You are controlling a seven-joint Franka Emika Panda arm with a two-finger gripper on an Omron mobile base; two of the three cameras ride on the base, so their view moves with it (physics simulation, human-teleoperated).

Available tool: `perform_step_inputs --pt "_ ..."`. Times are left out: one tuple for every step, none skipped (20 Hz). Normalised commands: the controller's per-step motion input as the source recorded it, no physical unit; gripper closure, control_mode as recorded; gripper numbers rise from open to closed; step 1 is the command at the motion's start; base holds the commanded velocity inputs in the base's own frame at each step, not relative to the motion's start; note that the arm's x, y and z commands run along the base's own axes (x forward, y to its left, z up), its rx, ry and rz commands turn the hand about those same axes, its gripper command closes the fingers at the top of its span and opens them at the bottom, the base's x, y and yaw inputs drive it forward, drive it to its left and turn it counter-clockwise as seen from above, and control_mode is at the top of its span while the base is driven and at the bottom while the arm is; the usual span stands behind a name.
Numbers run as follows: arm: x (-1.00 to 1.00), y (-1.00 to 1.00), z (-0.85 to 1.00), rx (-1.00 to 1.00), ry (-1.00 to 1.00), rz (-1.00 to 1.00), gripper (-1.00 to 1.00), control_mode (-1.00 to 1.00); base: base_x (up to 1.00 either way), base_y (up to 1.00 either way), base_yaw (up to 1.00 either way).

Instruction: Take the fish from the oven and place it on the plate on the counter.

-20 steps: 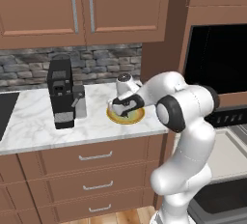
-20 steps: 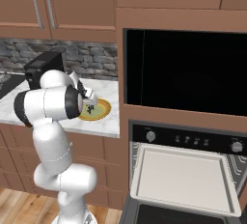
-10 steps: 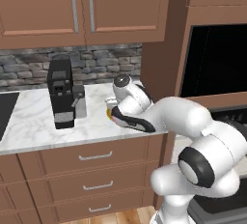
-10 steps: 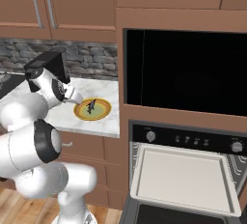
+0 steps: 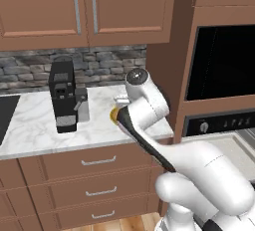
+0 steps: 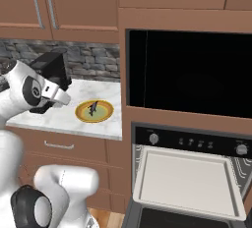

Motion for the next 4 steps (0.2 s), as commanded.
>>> perform_step_inputs --pt "-1.0 0.0 1.0 0.0 0.0 -0.01 -1.0 -1.0 0.0 0.0 0.0" --pt "-1.0 0.0 1.0 0.0 0.0 0.0 -1.0 -1.0 0.0 0.0 0.0" --pt "-1.0 0.0 1.0 0.0 0.0 0.0 -1.0 -1.0 0.0 0.0 0.0" --pt "-1.0 0.0 1.0 0.0 0.0 0.0 -1.0 -1.0 0.0 0.0 0.0"
